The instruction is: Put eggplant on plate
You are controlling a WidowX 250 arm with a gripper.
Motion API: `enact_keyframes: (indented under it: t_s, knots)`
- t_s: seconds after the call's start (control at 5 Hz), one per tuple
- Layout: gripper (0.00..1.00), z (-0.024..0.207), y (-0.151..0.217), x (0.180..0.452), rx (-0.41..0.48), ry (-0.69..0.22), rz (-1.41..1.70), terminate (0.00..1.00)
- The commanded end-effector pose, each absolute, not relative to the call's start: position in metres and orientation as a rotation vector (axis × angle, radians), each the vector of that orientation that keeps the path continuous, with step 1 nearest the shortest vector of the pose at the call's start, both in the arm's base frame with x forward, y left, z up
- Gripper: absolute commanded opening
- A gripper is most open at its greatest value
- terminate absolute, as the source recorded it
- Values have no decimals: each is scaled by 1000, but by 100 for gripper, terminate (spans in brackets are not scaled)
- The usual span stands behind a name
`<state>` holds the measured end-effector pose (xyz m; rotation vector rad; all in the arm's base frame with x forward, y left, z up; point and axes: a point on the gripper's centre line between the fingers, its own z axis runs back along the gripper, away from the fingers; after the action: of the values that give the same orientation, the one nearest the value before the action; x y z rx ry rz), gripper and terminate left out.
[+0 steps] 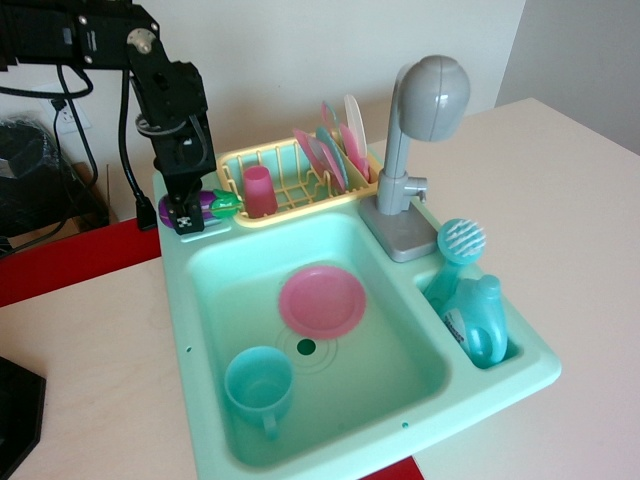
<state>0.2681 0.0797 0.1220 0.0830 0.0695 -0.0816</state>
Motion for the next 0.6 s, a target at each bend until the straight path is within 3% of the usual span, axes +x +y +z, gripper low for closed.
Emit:
enact_keyframes:
  t_s: [0.0,0.4]
  knots:
    - [0,125,81,267,151,-31,-57,0]
    - [0,143,78,272,173,-136,-76,0]
